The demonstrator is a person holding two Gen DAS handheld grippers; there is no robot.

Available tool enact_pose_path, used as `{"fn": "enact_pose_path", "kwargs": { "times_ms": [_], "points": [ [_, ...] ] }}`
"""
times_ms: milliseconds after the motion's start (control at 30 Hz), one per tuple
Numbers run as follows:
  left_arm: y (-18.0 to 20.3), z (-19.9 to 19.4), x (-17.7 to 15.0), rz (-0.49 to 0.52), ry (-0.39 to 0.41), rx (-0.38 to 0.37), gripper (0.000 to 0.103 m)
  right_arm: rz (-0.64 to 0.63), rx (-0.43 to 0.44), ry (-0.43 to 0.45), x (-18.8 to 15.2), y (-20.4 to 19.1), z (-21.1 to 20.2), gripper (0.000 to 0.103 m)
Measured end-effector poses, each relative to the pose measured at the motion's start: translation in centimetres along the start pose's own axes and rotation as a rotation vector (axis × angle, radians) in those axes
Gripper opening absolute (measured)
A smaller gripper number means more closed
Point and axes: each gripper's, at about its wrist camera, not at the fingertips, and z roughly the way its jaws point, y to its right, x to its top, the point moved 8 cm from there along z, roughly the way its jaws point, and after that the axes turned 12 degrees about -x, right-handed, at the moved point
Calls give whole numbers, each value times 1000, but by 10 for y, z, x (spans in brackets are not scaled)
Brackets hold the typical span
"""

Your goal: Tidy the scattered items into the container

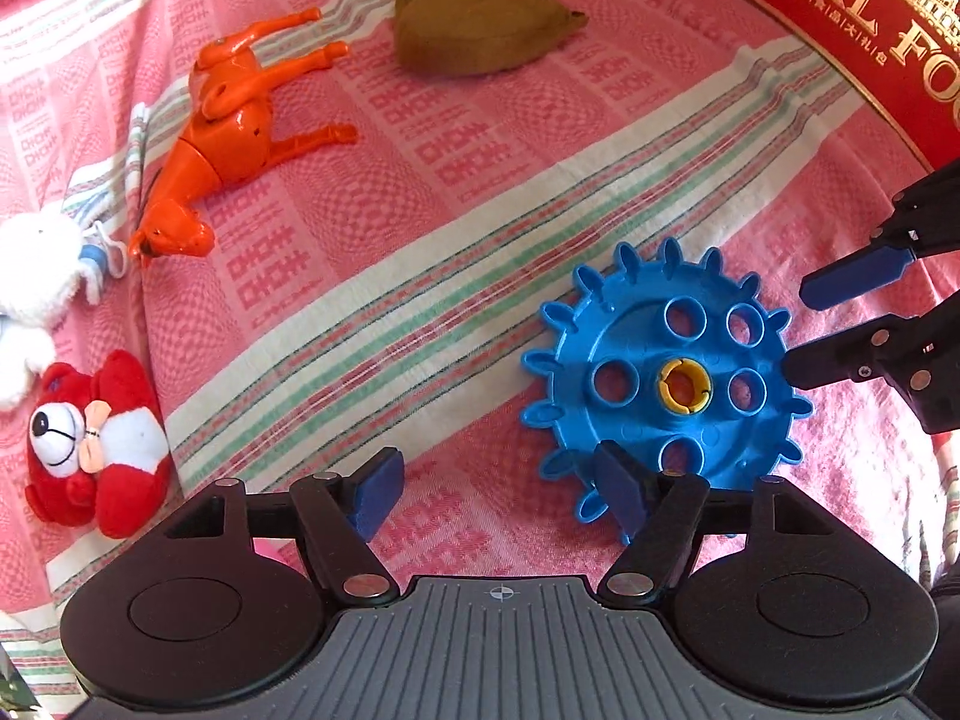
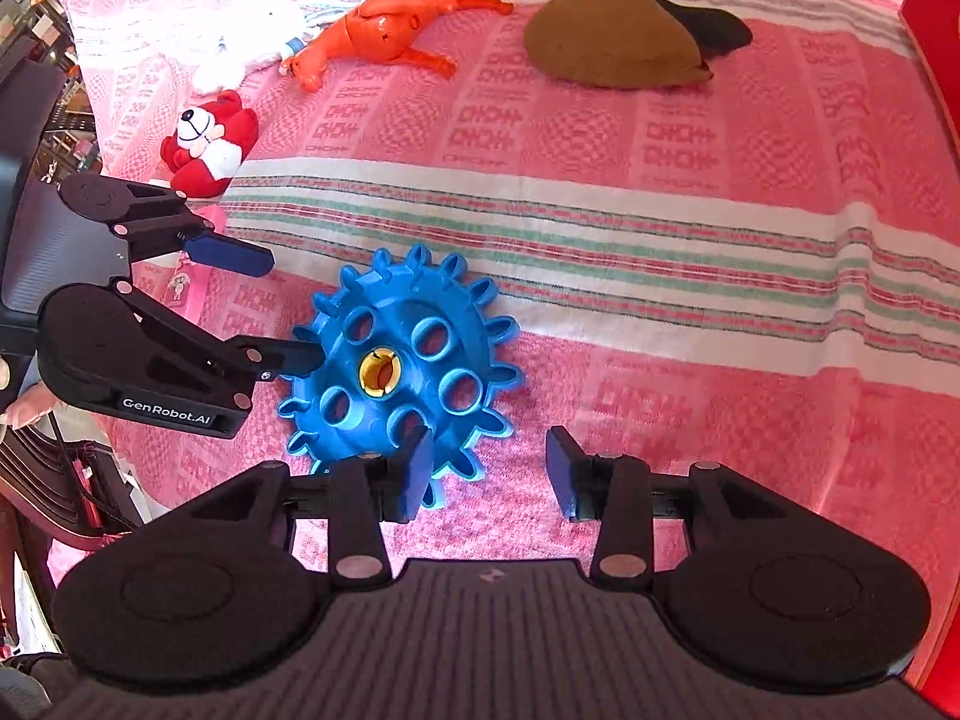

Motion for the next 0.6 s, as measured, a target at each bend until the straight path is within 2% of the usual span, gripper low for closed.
{"fn": "enact_pose_path", "kwargs": {
  "times_ms": [100, 167, 400, 500, 600],
  "points": [
    [-3, -1, -3, -12, 16, -1, 75, 1, 7, -13, -3, -2, 2, 51],
    [-6, -2, -7, -36, 31, -14, 76, 10, 19, -17, -5, -4, 3, 59],
    [-8, -2, -14, -57, 66, -16, 80, 35, 95, -16, -10, -19, 5, 62],
    [-10, -2, -15, -62, 75, -14, 81, 17, 86, -2, -8, -27, 6, 55],
    [-7, -4, -17, -53, 88, -38, 85, 30, 70, 34, -2, -22, 3, 42]
  ]
}}
